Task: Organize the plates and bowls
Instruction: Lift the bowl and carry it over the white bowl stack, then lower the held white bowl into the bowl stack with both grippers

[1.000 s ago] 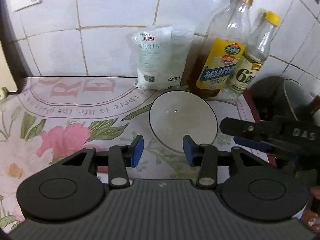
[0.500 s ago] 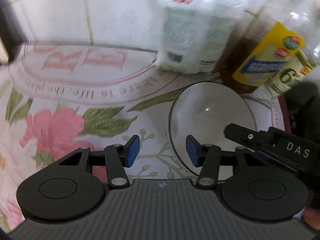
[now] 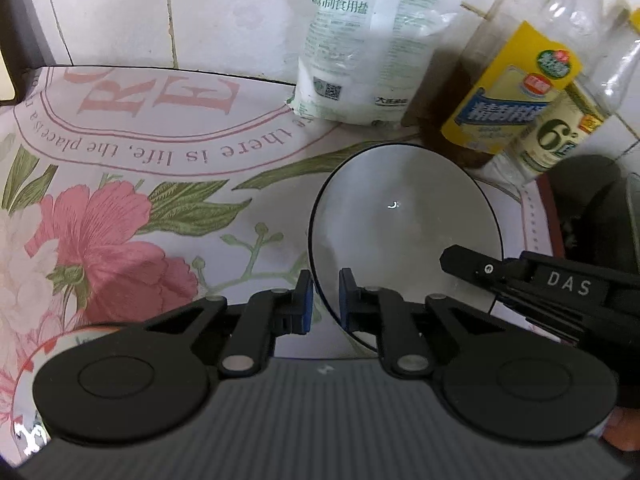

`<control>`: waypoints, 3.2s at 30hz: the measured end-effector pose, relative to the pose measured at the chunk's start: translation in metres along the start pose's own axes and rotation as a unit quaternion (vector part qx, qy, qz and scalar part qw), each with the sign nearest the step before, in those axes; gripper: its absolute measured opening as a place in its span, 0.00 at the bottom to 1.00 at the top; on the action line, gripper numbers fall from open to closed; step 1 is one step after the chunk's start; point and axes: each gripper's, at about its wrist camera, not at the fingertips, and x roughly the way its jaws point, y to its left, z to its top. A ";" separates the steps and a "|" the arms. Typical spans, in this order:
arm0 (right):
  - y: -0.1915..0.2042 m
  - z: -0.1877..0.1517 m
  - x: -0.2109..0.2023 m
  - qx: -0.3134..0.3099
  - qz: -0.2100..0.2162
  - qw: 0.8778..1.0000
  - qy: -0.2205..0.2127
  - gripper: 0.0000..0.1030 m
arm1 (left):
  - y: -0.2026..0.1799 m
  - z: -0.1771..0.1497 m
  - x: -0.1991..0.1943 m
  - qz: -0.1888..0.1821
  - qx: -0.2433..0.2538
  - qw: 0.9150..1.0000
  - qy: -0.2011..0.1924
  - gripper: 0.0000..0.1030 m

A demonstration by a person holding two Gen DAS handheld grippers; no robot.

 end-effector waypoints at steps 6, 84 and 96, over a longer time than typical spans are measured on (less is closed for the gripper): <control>0.009 -0.014 -0.029 -0.014 0.011 1.000 -0.007 0.16 | 0.000 -0.010 -0.037 -0.007 0.013 1.000 -0.006 0.12; 0.043 -0.168 -0.135 -0.299 -0.150 0.938 -0.095 0.16 | -0.008 -0.122 -0.114 -0.073 0.051 0.994 0.062 0.22; 0.058 -0.180 -0.154 -0.286 -0.155 0.941 -0.089 0.37 | -0.002 -0.129 -0.141 -0.090 0.060 0.993 0.044 0.25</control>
